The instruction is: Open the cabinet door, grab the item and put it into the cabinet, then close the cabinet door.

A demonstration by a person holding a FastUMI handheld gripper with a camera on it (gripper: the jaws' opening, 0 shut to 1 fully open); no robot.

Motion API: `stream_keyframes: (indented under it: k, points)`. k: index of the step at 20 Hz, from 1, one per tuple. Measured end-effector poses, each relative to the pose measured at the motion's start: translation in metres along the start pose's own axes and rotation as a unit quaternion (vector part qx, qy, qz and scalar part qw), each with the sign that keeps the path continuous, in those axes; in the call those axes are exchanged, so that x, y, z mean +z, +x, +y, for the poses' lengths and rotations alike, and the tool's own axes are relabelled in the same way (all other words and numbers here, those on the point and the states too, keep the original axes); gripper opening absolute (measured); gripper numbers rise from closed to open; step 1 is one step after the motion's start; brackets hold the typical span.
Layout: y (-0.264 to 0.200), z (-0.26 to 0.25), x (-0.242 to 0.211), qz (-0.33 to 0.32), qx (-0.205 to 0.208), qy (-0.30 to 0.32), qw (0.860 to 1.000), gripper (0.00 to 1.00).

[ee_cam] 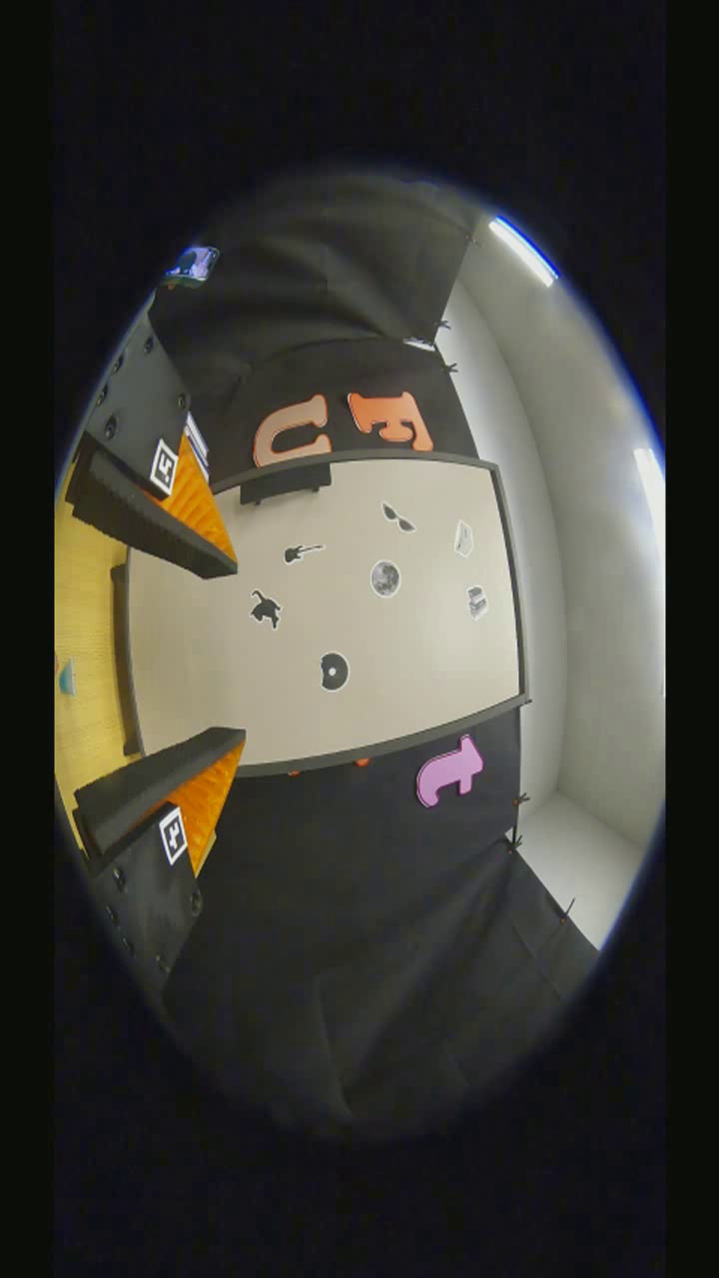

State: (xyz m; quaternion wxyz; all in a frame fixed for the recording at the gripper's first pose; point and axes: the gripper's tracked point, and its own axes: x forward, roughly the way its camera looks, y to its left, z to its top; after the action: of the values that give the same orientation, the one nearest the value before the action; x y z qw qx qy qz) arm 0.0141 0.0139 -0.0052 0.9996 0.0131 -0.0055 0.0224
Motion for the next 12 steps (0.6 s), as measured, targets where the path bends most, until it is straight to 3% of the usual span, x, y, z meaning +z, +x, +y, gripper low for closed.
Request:
stream_keyframes:
  k: [6,12]
  points:
    - [0.012,0.021,0.007,0.0,0.012,-0.014,1.0,0.97]
    - [0.07,0.081,0.012,-0.002,0.057,-0.036,0.998,0.97]
